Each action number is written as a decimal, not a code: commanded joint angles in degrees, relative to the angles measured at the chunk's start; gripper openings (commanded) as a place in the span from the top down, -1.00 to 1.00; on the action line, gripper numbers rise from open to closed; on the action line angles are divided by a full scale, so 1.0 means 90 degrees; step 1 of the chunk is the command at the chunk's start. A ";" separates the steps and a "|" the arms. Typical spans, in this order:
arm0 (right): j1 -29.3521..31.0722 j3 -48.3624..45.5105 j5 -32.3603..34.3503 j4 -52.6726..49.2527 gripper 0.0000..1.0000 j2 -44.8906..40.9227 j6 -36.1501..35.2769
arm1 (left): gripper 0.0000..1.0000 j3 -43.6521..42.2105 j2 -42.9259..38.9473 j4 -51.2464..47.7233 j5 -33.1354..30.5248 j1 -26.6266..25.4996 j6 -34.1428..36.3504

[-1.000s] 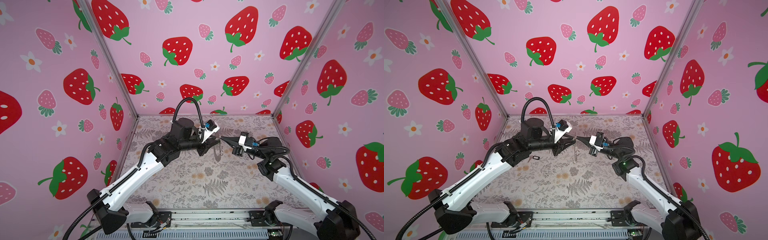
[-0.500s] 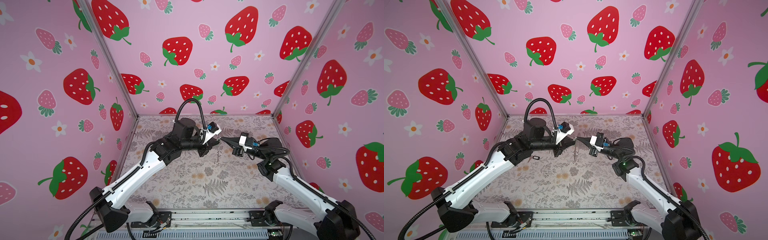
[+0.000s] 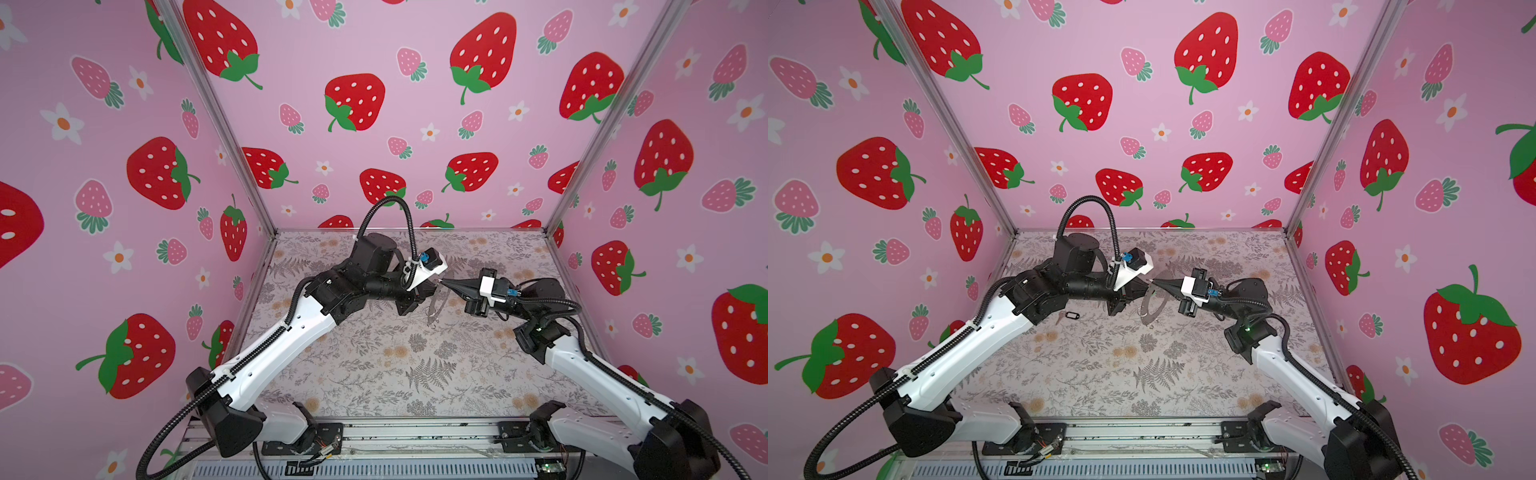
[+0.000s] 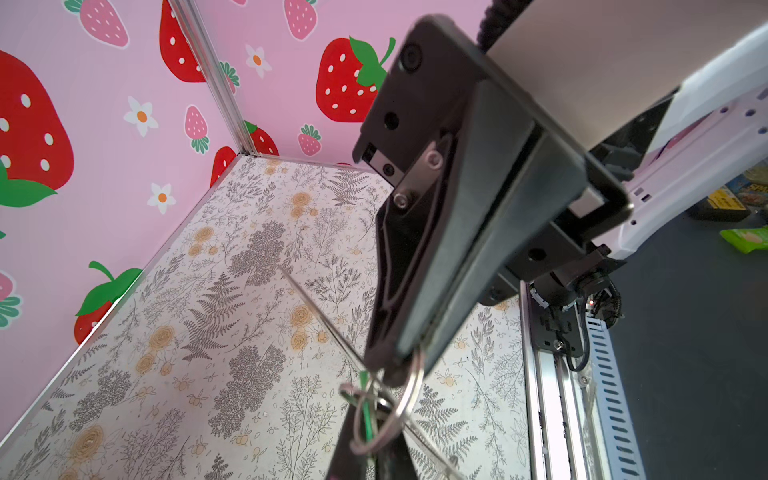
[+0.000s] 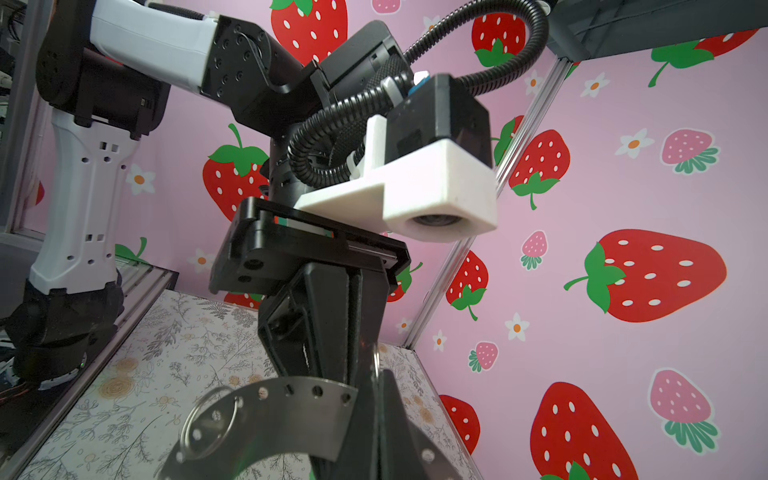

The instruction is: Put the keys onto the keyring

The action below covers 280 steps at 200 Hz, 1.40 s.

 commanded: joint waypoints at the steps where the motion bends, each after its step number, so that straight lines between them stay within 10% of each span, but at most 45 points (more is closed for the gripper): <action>1: -0.0039 -0.0047 -0.0133 0.0125 1.00 -0.0146 -0.0063 | 1.00 0.0446 -0.0053 -0.0510 -0.0314 0.0022 0.0427; 121: -0.0054 0.0225 0.0178 -0.1664 1.00 -0.0232 -0.1111 | 1.00 0.2140 0.0669 -0.2791 -0.1725 -0.0266 0.1615; 189: -0.0054 -0.0209 0.0545 -0.2013 0.74 0.0221 -0.0907 | 1.00 0.2129 0.1367 -0.3221 -0.1596 -0.0222 0.0829; 238: -0.0262 -0.1316 0.2564 -0.2025 0.10 -0.1058 -0.1068 | 1.00 0.1843 0.2258 -0.2463 -0.1254 -0.0230 -0.0218; 280: -0.0483 -0.1849 0.4825 -0.2475 -0.02 -0.2497 -0.1299 | 1.00 0.3286 0.3811 -0.2041 -0.0540 -0.0387 -0.1520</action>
